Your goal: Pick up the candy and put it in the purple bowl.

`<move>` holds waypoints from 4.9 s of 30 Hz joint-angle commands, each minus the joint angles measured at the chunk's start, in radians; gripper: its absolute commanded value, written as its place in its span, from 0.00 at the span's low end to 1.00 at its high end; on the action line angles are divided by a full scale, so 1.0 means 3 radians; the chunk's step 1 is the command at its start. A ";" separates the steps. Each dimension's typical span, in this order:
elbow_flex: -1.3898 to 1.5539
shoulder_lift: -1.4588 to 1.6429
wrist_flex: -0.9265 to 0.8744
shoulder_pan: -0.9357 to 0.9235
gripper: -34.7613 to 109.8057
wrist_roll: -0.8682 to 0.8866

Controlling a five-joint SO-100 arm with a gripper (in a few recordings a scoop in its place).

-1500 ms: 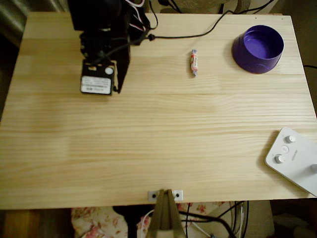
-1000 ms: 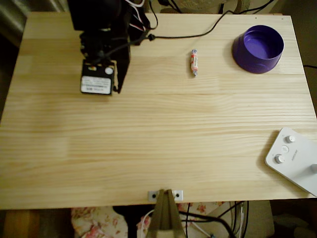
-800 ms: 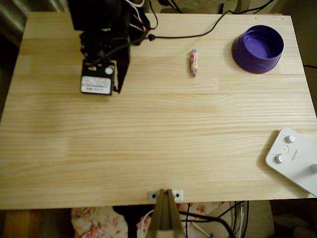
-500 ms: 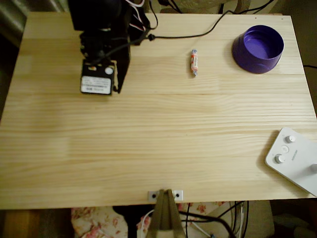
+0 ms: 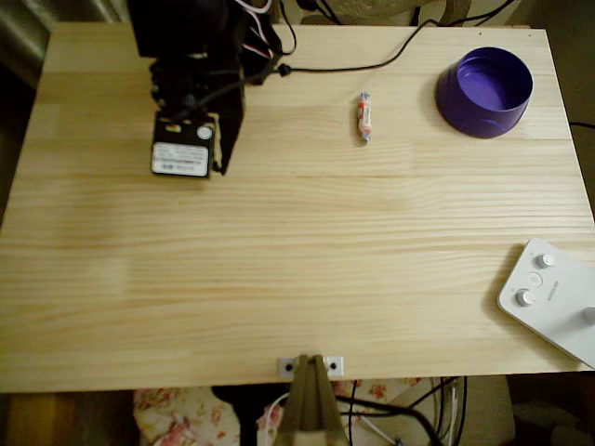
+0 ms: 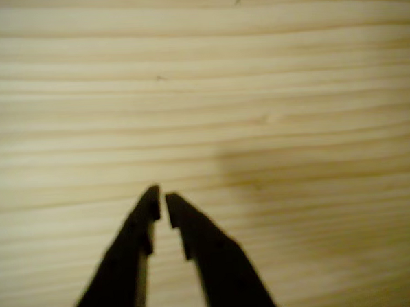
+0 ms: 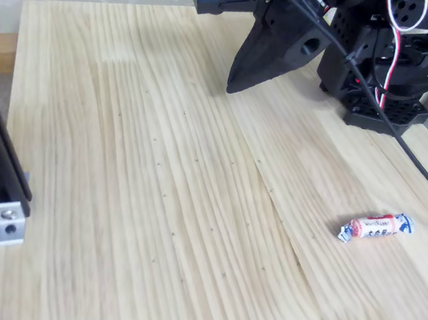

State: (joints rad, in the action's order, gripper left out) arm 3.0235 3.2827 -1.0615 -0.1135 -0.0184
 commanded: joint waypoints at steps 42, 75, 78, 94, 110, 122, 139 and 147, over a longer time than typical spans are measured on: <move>-0.0051 0.0056 -0.0020 -0.0041 0.23 -0.0020; -0.0051 0.0056 -0.0020 0.0046 0.23 -0.0107; -0.0051 0.0056 -0.0020 0.0046 0.23 -0.0107; -0.0051 0.0056 -0.0020 0.0051 0.23 -0.0107; -0.0072 0.0056 -0.0056 -0.0118 0.23 0.0220; -0.0793 -0.0020 -0.0608 -0.0015 0.23 0.0286; -0.2644 -0.1411 -0.1345 0.0629 0.23 0.0731; -0.2945 -0.1452 -0.1524 0.0808 0.23 0.0977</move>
State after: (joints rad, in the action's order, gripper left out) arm 2.2550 2.8471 -1.4987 0.1181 0.2362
